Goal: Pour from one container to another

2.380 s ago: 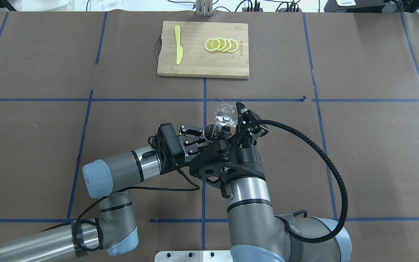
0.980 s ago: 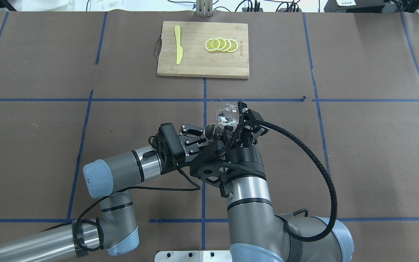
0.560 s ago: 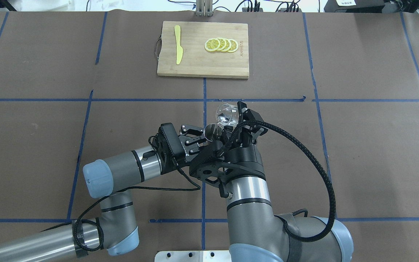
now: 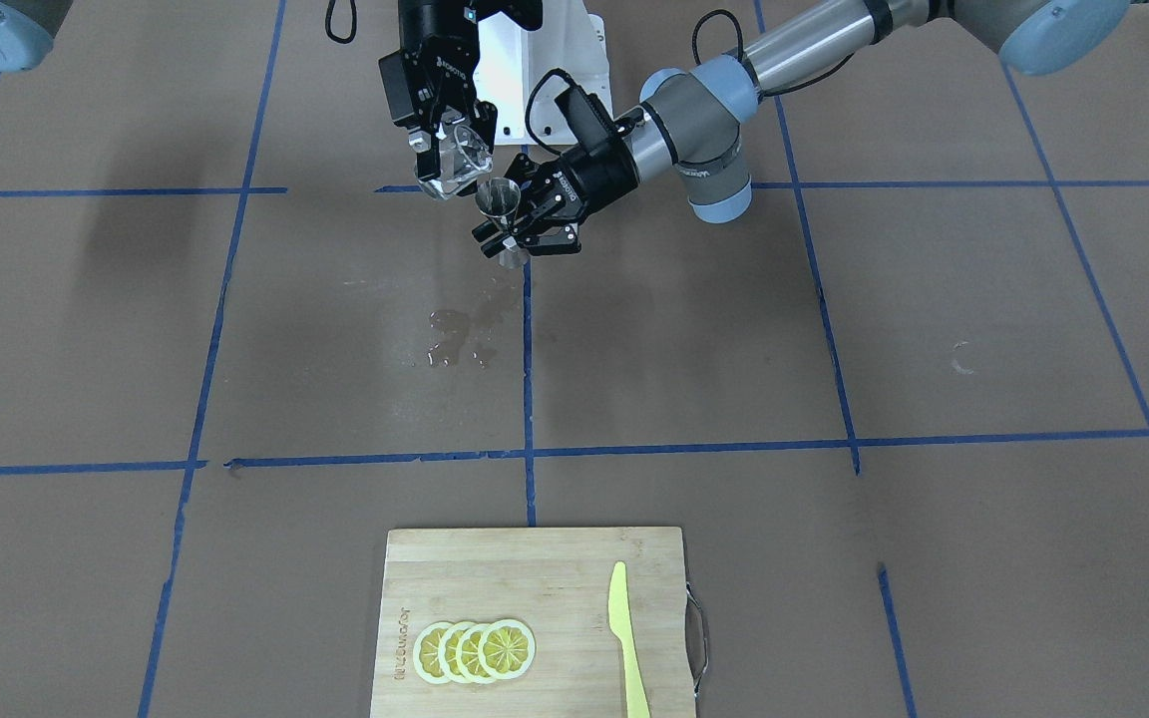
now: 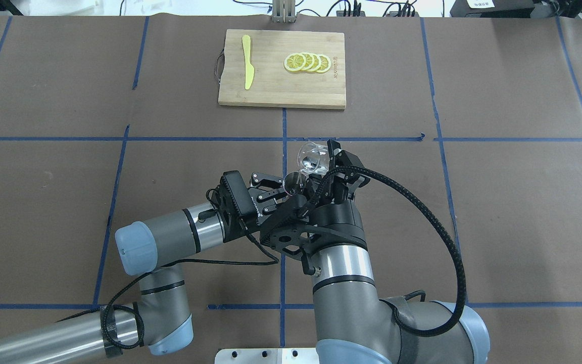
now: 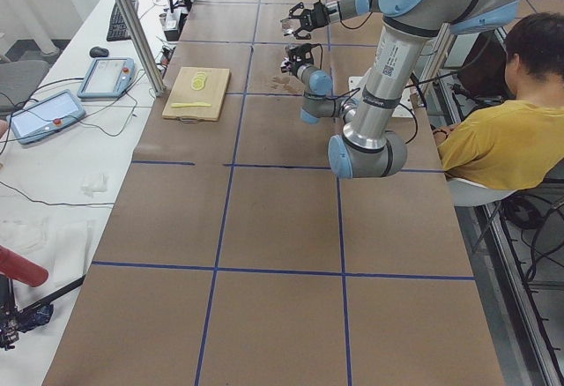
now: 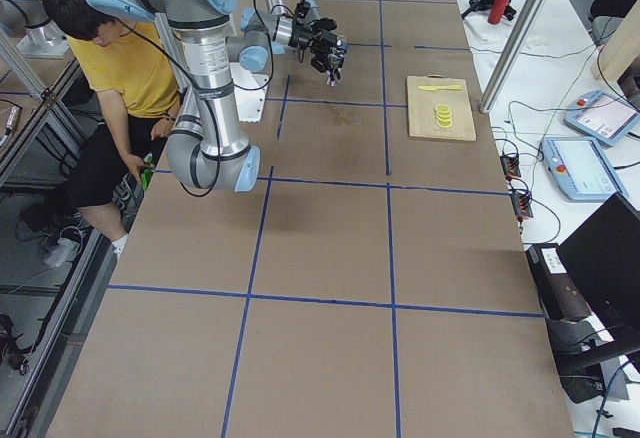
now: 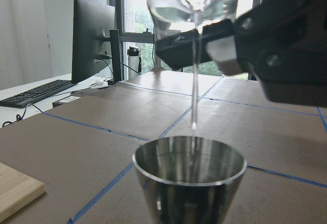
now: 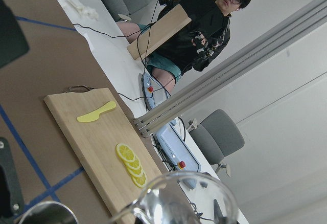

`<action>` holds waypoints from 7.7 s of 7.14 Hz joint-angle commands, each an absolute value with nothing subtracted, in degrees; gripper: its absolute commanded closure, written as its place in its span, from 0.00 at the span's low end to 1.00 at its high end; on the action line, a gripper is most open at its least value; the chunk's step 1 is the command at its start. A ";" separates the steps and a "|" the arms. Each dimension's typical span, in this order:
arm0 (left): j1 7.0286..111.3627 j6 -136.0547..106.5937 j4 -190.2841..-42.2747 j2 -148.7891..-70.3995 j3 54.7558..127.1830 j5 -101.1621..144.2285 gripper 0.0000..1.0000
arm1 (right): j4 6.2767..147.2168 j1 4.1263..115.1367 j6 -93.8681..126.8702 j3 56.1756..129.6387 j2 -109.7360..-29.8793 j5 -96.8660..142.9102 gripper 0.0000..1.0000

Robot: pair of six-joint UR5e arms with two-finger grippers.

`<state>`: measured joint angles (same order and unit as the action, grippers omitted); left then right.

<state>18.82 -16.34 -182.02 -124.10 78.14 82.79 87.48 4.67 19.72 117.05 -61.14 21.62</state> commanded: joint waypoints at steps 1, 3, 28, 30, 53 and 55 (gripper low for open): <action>18.90 -16.43 -182.02 -124.10 78.40 82.79 1.00 | 87.02 4.66 20.47 118.56 -61.08 21.71 1.00; 18.90 -16.61 -182.29 -124.10 78.49 82.79 1.00 | 86.75 4.57 25.02 118.74 -61.00 21.97 1.00; 20.04 -58.70 -184.75 -82.01 80.36 31.04 1.00 | 56.51 14.15 58.01 119.80 -84.64 33.49 1.00; 20.04 -58.97 -184.40 -82.00 79.72 31.03 1.00 | 56.51 14.15 58.01 119.71 -84.64 33.57 1.00; 19.69 -61.79 -182.29 -82.88 74.79 37.79 0.00 | 56.51 14.06 58.01 119.18 -84.55 33.57 1.00; 19.60 -61.79 -182.63 -82.36 74.88 38.05 0.00 | 56.51 14.06 58.01 119.27 -84.55 33.57 1.00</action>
